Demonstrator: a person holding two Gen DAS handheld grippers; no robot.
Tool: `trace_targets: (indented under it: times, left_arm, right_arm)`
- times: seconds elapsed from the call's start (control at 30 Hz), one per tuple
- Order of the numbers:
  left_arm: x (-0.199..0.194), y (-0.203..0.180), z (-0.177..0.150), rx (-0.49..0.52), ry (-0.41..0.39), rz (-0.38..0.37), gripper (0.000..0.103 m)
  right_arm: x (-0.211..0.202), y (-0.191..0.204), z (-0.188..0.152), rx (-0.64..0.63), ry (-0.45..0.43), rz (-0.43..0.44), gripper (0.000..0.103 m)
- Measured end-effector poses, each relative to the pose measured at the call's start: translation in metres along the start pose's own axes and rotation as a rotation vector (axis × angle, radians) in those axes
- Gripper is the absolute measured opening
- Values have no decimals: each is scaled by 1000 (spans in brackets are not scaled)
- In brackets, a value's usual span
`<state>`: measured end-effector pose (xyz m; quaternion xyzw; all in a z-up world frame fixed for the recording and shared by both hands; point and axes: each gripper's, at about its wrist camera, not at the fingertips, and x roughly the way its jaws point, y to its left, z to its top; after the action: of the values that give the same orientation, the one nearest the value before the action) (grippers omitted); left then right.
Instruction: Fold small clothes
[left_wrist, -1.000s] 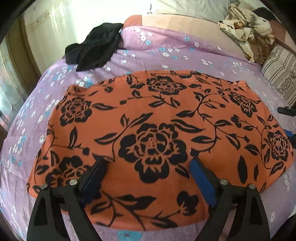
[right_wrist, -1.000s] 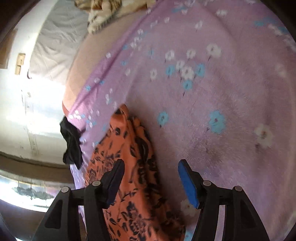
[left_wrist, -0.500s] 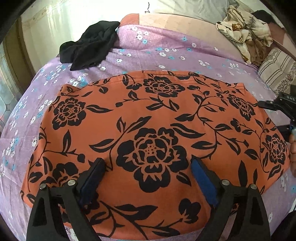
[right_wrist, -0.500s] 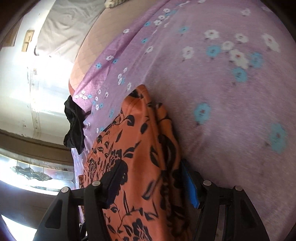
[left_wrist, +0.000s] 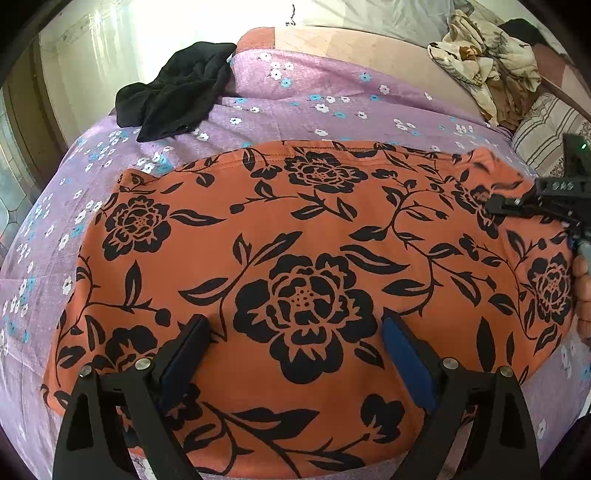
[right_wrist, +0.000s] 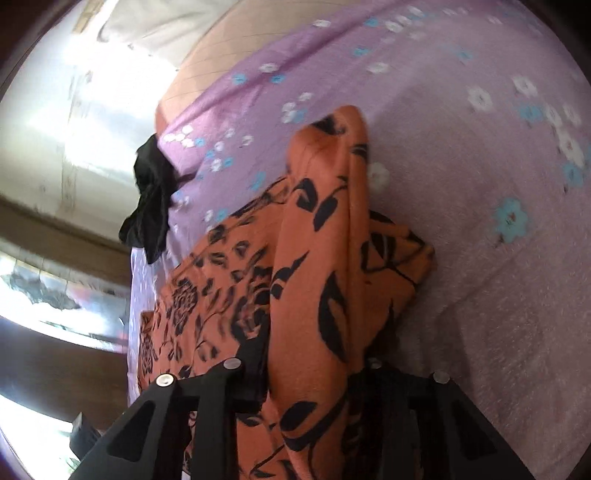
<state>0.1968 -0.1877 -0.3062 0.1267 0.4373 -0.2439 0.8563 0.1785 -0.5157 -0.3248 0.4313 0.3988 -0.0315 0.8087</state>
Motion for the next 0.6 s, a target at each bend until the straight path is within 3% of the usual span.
trace_targets:
  times: [0.13, 0.6]
  left_arm:
    - [0, 1, -1, 2, -3, -1, 94]
    - [-1, 1, -2, 3, -7, 0, 94]
  right_arm:
    - [-16, 10, -3, -24, -28, 64, 28]
    - [-16, 8, -1, 13, -10, 85, 28]
